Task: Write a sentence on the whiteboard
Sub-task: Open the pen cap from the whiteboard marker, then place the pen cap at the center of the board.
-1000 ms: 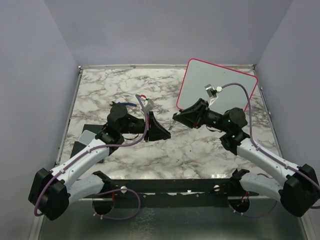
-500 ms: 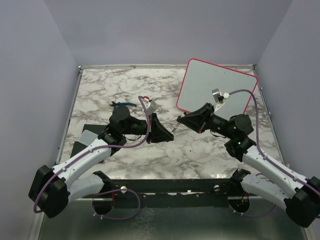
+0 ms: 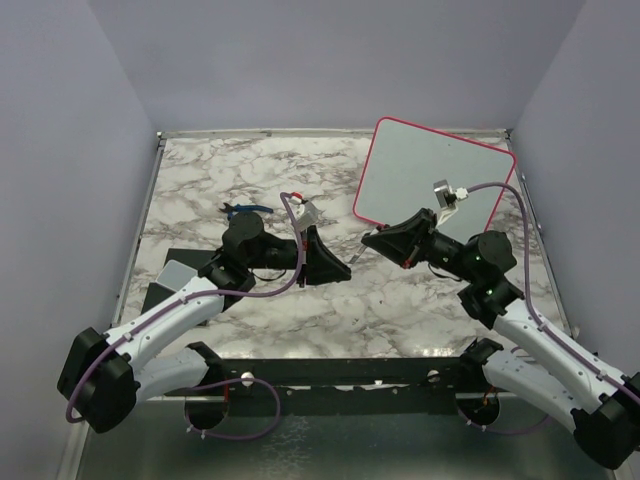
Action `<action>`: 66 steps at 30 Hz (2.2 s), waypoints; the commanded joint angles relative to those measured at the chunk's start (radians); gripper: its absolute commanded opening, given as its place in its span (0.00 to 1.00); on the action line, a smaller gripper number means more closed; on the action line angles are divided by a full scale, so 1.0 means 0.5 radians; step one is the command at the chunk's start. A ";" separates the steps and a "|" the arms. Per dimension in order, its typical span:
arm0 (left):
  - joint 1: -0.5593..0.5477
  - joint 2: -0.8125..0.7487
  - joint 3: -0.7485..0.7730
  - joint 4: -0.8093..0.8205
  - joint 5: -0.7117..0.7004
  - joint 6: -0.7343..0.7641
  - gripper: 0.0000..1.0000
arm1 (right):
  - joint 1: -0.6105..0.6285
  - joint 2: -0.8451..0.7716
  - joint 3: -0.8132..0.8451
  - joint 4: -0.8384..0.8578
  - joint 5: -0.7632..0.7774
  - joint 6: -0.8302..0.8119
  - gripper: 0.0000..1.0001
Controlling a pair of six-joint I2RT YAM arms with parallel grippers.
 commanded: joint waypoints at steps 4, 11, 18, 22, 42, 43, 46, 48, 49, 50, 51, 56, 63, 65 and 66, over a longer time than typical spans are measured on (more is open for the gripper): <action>-0.073 0.030 -0.006 -0.332 0.185 0.161 0.00 | -0.121 -0.103 0.149 0.147 0.359 0.017 0.01; -0.136 0.067 0.041 -0.498 0.147 0.280 0.00 | -0.127 -0.158 0.161 0.094 0.443 0.003 0.01; -0.144 0.081 0.058 -0.558 0.137 0.332 0.00 | -0.130 -0.295 0.200 -0.081 0.580 -0.092 0.01; -0.156 0.100 0.062 -0.570 0.154 0.339 0.00 | -0.130 -0.345 0.221 -0.150 0.632 -0.120 0.01; 0.002 0.155 0.235 -1.155 -1.168 0.583 0.00 | -0.130 -0.607 0.294 -0.662 0.995 -0.710 0.01; 0.043 0.184 0.239 -1.169 -1.247 0.556 0.00 | -0.130 -0.614 0.282 -0.670 1.032 -0.778 0.01; 0.157 0.222 0.243 -1.198 -1.451 0.464 0.00 | -0.131 -0.606 0.224 -0.636 1.159 -0.953 0.01; 0.210 0.237 0.233 -1.201 -1.538 0.426 0.00 | -0.130 -0.579 0.185 -0.582 1.227 -1.039 0.01; 0.223 0.250 0.229 -1.211 -1.608 0.402 0.00 | -0.132 -0.563 0.167 -0.547 1.250 -1.079 0.01; 0.227 0.267 0.230 -1.231 -1.685 0.389 0.00 | -0.132 -0.545 0.149 -0.514 1.279 -1.112 0.01; 0.227 0.297 0.229 -1.256 -1.735 0.385 0.00 | -0.130 -0.528 0.127 -0.473 1.306 -1.147 0.01; 0.231 0.481 0.264 -1.316 -1.729 0.377 0.00 | -0.130 -0.382 0.030 -0.192 1.441 -1.320 0.01; 0.237 0.643 0.274 -1.346 -1.686 0.372 0.03 | -0.107 -0.065 0.021 0.190 1.490 -1.465 0.01; 0.236 0.684 0.282 -1.358 -1.683 0.376 0.05 | -0.099 0.030 0.031 0.286 1.520 -1.542 0.01; 0.237 0.699 0.289 -1.362 -1.681 0.383 0.06 | -0.094 0.086 0.046 0.318 1.530 -1.555 0.01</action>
